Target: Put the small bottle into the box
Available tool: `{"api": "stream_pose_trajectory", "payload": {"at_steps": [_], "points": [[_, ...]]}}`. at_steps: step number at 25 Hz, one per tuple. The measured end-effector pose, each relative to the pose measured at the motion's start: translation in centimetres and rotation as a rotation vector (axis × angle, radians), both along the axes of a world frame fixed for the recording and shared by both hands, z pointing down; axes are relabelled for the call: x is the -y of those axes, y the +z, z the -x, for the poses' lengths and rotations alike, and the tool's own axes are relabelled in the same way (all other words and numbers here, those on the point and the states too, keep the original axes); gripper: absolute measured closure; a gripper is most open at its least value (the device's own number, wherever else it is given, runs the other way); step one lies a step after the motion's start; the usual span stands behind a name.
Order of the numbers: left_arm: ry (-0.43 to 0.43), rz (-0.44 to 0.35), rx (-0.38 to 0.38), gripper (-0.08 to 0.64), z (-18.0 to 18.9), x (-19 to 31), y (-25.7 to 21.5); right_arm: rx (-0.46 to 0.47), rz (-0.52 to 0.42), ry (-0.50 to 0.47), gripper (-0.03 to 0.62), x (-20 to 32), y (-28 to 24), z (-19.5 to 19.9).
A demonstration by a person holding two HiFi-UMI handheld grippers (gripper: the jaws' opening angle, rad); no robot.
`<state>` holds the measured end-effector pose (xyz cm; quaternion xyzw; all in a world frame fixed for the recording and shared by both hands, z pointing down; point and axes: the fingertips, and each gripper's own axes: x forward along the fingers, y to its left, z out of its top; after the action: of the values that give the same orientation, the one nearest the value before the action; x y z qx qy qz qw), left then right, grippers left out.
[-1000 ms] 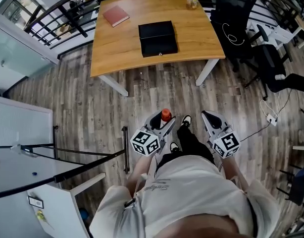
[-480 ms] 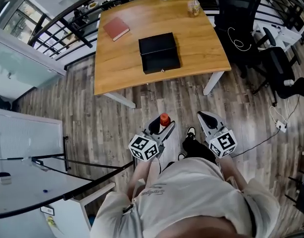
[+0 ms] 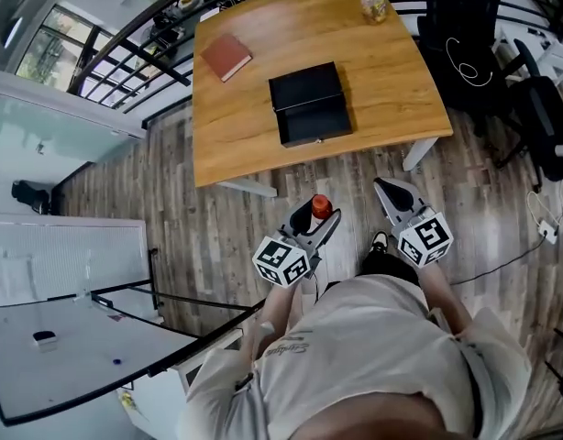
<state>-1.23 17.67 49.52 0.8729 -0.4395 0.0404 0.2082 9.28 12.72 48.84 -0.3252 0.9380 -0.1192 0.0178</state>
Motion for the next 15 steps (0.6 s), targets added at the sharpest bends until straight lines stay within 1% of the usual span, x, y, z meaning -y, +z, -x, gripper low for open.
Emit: {"api": "stream_pose_trajectory", "payload": {"at_steps": [2,5,8,11,15], "points": [[-0.021,-0.005,0.007,0.305,0.4,0.7,-0.1,0.027,0.022,0.017,0.597,1.3,0.4,0.0],[-0.043,0.009,0.011,0.305,1.4,1.0,0.3,0.011,0.028,-0.021,0.597,2.0,1.1,1.3],[-0.058,0.045,0.000,0.305,2.7,0.7,1.1,-0.013,0.030,-0.045,0.597,2.1,1.4,2.6],[-0.048,0.065,-0.027,0.307,3.3,0.7,1.6,-0.025,0.042,-0.028,0.597,2.7,1.4,3.3],[-0.009,0.045,-0.064,0.307,4.1,2.7,1.5,-0.056,0.001,0.009,0.597,4.3,0.4,4.7]]}}
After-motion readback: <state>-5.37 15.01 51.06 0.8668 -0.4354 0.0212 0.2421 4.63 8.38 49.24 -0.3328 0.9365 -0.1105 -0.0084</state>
